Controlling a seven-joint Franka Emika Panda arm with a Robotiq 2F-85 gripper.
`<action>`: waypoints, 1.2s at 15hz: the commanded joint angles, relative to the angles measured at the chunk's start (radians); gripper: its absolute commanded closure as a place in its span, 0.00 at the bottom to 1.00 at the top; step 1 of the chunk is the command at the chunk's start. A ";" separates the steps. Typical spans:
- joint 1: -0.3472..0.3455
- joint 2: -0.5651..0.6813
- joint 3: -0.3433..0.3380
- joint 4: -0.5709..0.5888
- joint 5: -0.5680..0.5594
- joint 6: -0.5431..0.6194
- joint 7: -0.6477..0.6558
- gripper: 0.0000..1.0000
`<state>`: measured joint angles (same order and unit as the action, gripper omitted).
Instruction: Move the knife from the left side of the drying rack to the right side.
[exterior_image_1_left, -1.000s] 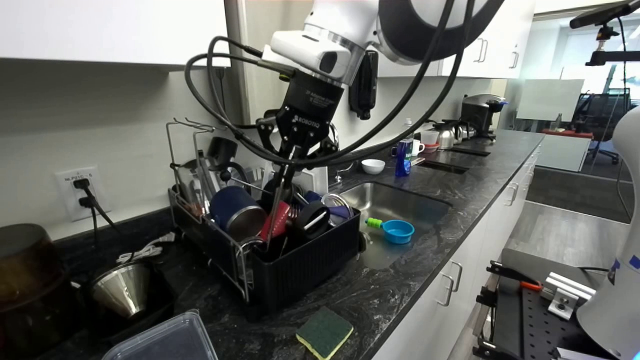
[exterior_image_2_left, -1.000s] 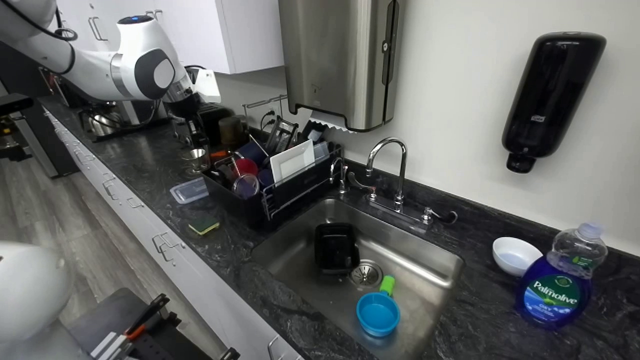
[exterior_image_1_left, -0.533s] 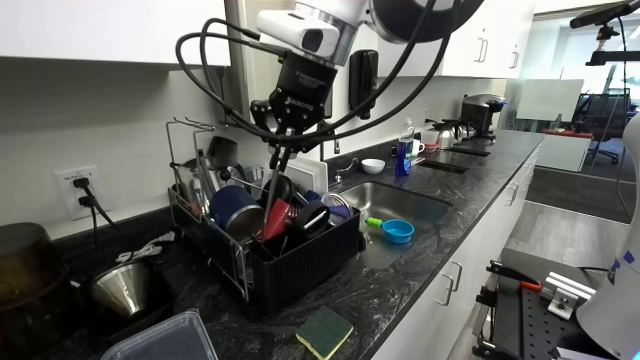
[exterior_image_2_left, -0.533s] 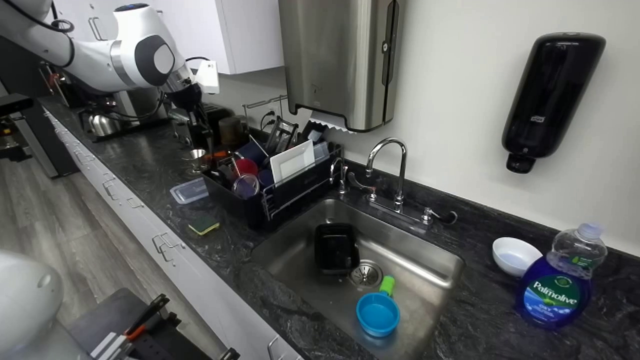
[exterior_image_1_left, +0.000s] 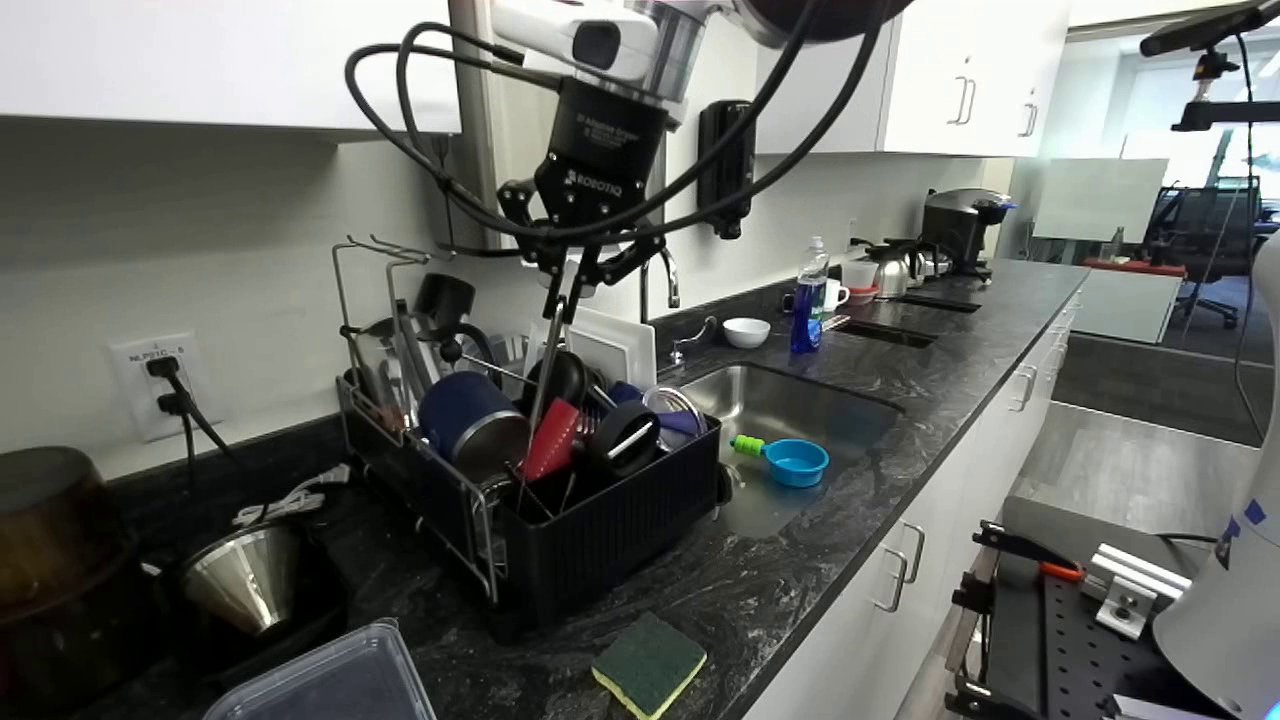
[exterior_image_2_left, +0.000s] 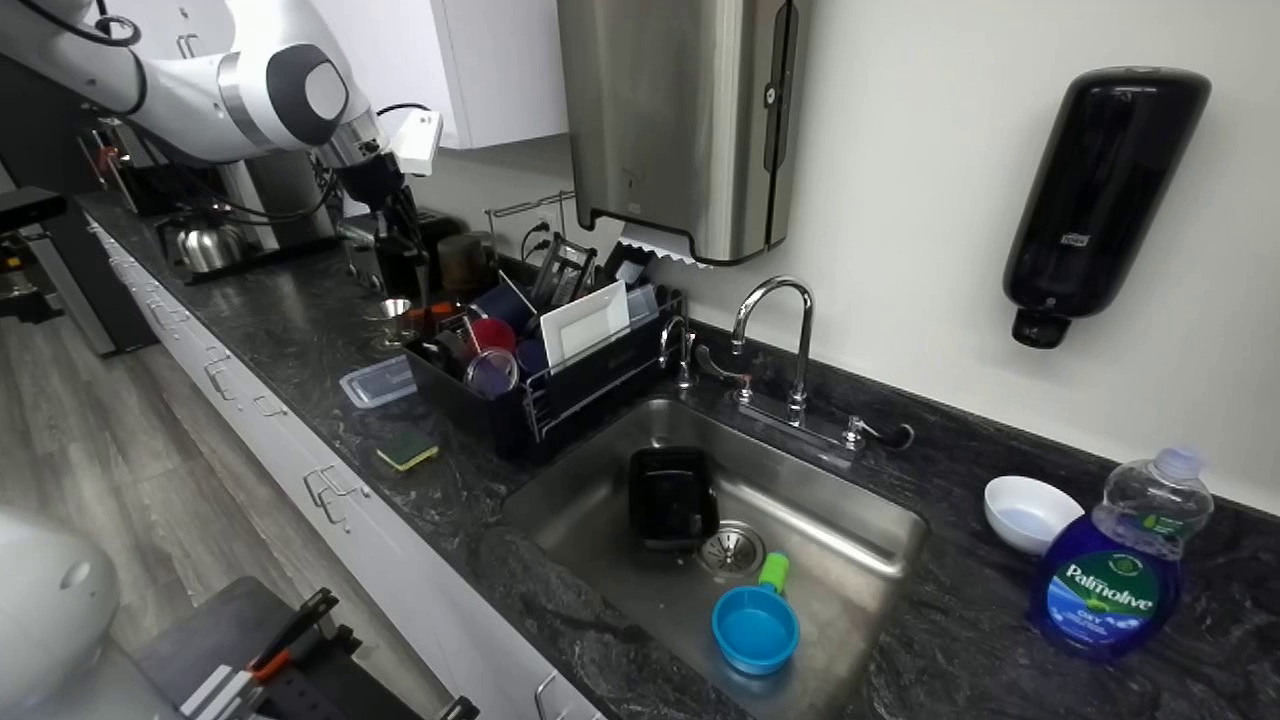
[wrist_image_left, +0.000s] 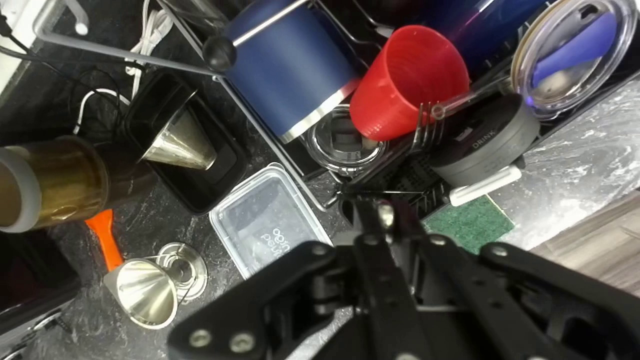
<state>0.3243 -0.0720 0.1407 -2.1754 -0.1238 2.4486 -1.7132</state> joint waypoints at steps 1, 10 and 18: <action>-0.037 0.003 0.030 0.047 -0.005 -0.110 0.090 0.97; -0.080 -0.019 0.020 0.105 0.005 -0.261 0.353 0.97; -0.094 -0.073 0.008 0.095 0.051 -0.233 0.580 0.97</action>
<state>0.2487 -0.1276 0.1418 -2.0768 -0.0883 2.1963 -1.1876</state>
